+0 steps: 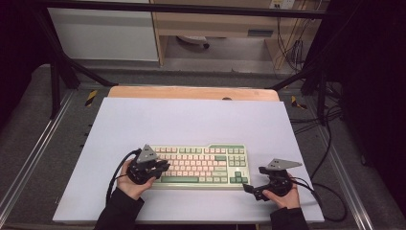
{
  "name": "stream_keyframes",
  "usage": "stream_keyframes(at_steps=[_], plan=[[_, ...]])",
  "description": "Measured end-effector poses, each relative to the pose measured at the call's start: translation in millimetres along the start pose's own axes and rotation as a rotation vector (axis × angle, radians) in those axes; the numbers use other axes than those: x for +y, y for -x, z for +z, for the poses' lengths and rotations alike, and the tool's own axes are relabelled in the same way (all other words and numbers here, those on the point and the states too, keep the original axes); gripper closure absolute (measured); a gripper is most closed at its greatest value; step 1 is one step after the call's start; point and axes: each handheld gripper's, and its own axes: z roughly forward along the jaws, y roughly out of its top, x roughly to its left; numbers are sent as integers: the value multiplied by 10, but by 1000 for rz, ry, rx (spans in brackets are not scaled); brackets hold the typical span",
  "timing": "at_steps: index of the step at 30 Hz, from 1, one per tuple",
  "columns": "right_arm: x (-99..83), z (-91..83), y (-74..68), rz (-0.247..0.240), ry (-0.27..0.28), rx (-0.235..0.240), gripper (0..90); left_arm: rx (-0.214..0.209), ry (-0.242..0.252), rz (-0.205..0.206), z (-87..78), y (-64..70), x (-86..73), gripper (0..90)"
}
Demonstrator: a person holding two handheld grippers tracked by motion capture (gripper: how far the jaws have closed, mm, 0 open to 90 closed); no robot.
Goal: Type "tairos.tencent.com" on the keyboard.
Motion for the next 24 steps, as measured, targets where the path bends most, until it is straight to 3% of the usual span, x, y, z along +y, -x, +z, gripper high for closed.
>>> stream_keyframes(at_steps=[9, 24], plan=[[0, 0, 0, 0, 0, 3, 3, -9, 1, 3, 118, 44, 86, 894], [-1, 4, -2, 1, 0, 3, 3, 10, -23, -17, 361, 16, 115, 898]])
